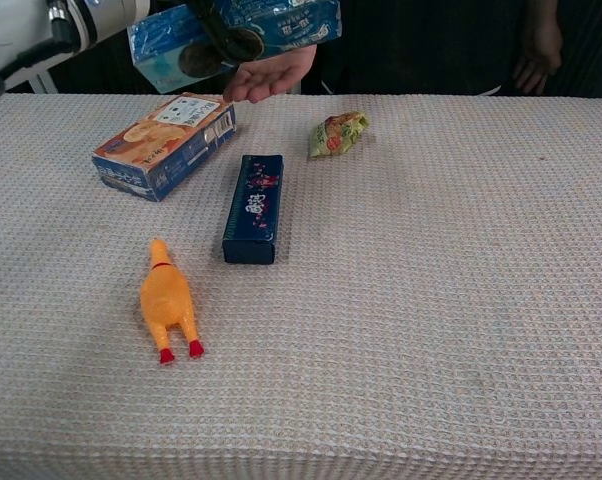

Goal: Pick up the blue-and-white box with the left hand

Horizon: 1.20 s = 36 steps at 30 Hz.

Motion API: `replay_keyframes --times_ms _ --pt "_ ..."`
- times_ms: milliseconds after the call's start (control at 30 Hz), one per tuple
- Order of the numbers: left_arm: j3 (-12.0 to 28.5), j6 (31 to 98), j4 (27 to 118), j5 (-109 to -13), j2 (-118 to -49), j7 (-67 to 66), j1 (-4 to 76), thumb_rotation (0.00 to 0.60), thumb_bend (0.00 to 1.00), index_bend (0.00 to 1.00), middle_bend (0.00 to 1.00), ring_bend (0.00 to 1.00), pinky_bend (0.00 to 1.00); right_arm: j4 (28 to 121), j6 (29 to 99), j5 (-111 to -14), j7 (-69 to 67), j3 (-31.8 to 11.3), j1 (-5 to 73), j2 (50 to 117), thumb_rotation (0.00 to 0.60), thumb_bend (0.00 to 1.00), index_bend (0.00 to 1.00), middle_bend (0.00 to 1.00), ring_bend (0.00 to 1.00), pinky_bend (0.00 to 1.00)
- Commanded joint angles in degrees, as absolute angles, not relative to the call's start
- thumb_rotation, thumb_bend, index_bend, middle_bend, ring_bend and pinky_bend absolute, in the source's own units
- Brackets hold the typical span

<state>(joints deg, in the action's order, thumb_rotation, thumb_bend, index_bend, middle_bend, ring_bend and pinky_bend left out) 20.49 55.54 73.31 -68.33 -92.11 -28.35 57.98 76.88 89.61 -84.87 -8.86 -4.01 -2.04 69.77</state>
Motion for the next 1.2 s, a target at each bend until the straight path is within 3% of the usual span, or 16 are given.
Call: replay_keyframes --times_ms 33,100,167,200,367,567,700,800,1000,1200 --pt "20.13 53.57 70.71 -66.86 -93.76 -28.9 59.76 0.6 0.24 0.28 0.47 0.48 0.66 76.53 89.31 -84.7 -9.12 -4.04 -1.97 70.01 0.6 0.13 0.0 0.0 0.0 0.0" --pt "19.96 53.25 70.6 -65.66 -93.69 -30.64 60.15 0.6 0.17 0.06 0.23 0.26 0.47 76.32 89.28 -84.76 -9.31 -4.03 -1.95 70.15 0.6 0.13 0.0 0.0 0.0 0.0" --pt "19.9 54.91 70.39 -66.39 -93.92 -30.89 60.16 0.6 0.1 0.0 0.05 0.06 0.28 76.12 89.29 -84.76 -9.47 -4.04 -1.95 70.24 0.6 0.13 0.0 0.0 0.0 0.0" --pt "19.85 55.84 70.5 -66.77 -93.92 -30.6 59.98 0.6 0.07 0.0 0.02 0.04 0.24 75.99 89.27 -84.72 -9.57 -4.08 -1.95 70.26 0.6 0.13 0.0 0.0 0.0 0.0" --pt "19.45 57.53 74.55 -65.69 -90.65 -31.35 58.03 0.6 0.02 0.0 0.0 0.02 0.2 75.85 89.45 -84.84 -9.94 -4.19 -1.93 70.19 0.6 0.13 0.0 0.0 0.0 0.0" --pt "16.48 62.64 90.24 -62.76 -79.45 -33.78 49.78 0.6 0.02 0.0 0.0 0.02 0.2 75.7 89.89 -85.41 -10.38 -4.05 -1.99 70.28 0.6 0.13 0.0 0.0 0.0 0.0" --pt "10.52 68.36 106.18 -61.68 -68.87 -34.7 40.43 0.6 0.02 0.0 0.0 0.02 0.2 75.89 90.97 -86.57 -10.2 -3.74 -2.14 70.25 0.6 0.13 0.0 0.0 0.0 0.0" --pt "4.8 75.27 110.87 -66.41 -65.38 -33.01 33.02 0.6 0.02 0.0 0.0 0.02 0.2 77.09 92.34 -87.63 -10.11 -3.75 -2.31 69.44 0.6 0.13 0.0 0.0 0.0 0.0" --pt "-4.68 87.52 106.29 -77.26 -66.81 -25.56 19.82 0.6 0.02 0.0 0.0 0.02 0.2 79.27 93.29 -88.97 -8.56 -3.4 -2.37 68.31 0.6 0.13 0.0 0.0 0.0 0.0" --pt "-5.01 91.11 95.93 -78.57 -71.05 -17.8 14.16 0.6 0.03 0.0 0.0 0.02 0.2 79.16 92.3 -89.14 -7.64 -2.72 -2.21 68.82 0.6 0.13 0.0 0.0 0.0 0.0"
